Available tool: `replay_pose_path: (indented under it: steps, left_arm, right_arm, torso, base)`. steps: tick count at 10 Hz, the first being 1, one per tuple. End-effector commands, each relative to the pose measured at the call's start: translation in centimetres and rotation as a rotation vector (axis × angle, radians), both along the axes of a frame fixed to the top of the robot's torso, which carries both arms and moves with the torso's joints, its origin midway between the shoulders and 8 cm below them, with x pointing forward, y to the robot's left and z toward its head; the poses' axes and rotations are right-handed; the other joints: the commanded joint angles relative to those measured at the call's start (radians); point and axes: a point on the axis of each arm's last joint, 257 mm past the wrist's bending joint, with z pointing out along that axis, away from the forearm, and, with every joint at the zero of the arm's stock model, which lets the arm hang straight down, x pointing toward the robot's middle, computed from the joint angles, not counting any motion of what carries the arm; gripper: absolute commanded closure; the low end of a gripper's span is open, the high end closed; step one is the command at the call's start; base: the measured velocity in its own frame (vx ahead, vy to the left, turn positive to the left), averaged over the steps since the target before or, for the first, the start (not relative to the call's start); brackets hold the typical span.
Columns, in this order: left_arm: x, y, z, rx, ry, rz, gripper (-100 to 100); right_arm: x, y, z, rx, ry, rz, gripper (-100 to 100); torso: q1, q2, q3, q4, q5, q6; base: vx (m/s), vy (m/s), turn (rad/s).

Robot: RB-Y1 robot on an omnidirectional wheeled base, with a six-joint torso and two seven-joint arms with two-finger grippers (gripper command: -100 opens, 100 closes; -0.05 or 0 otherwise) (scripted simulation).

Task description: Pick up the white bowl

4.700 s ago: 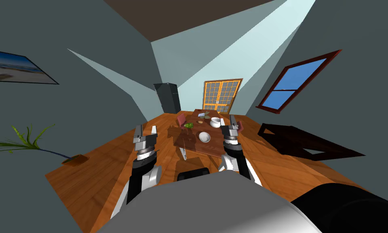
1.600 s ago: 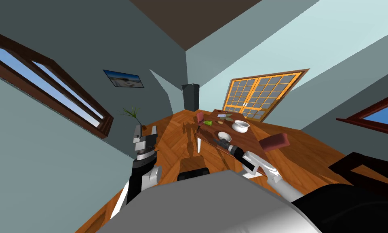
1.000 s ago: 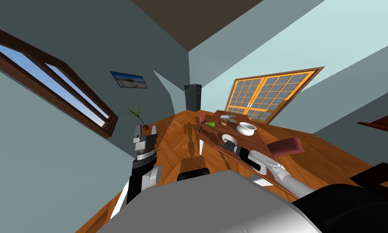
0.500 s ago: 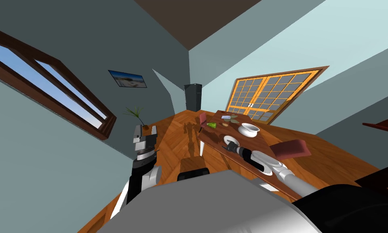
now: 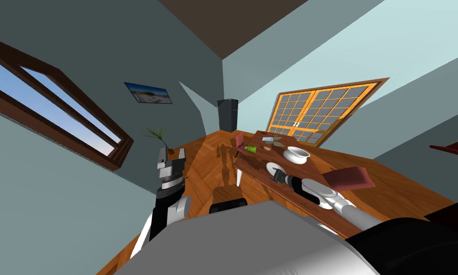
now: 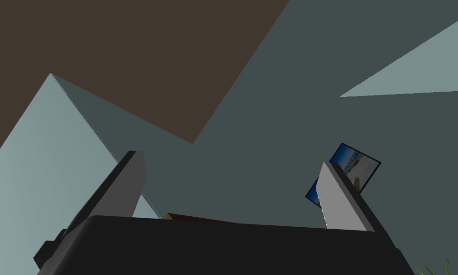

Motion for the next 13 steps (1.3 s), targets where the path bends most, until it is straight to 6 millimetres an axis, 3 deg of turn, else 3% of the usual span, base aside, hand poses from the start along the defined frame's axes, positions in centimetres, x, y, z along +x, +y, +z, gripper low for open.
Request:
replay_pose_path:
  steps: [1, 2, 3, 8, 10, 13]
  left_arm:
    - [0.0, 0.0, 0.0, 0.0, 0.0, 0.0, 0]
    - [0.0, 0.0, 0.0, 0.0, 0.0, 0.0, 0]
    - [0.0, 0.0, 0.0, 0.0, 0.0, 0.0, 0]
    - [0.0, 0.0, 0.0, 0.0, 0.0, 0.0, 0]
    - [0.0, 0.0, 0.0, 0.0, 0.0, 0.0, 0]
    - [0.0, 0.0, 0.0, 0.0, 0.0, 0.0, 0]
  right_arm:
    - [-1.3, -1.8, -1.2, -0.092, 0.041, 0.048, -100]
    - [-2.3, -3.3, -1.9, -0.148, 0.074, 0.071, -100]
    - [-2.3, -3.3, -1.9, -0.149, 0.074, 0.072, -100]
    - [-7.1, -8.4, -4.4, -0.353, 0.215, 0.19, -100]
    - [-10.0, -9.3, -6.1, -0.391, 0.285, 0.233, -100]
    - [-10.4, -9.0, -6.4, -0.389, 0.292, 0.235, -100]
  torso:
    - [0.0, 0.0, 0.0, 0.0, 0.0, 0.0]
    - [0.0, -0.001, 0.0, 0.0, 0.0, 0.0]
    - [0.0, -0.001, -0.001, 0.0, 0.0, 0.0]
    - [-0.001, 0.0, 0.0, 0.0, 0.0, 0.0]
    - [-0.001, 0.0, 0.0, 0.0, 0.0, 0.0]
    - [-0.001, 0.004, 0.002, 0.001, -0.001, 0.0]
  base:
    - [0.096, 0.013, -0.032]
    - [0.103, 0.014, -0.025]
    - [0.075, 0.003, -0.013]
    - [0.089, 0.003, -0.016]
    - [0.092, -0.001, -0.001]
    - [0.021, -0.003, 0.0]
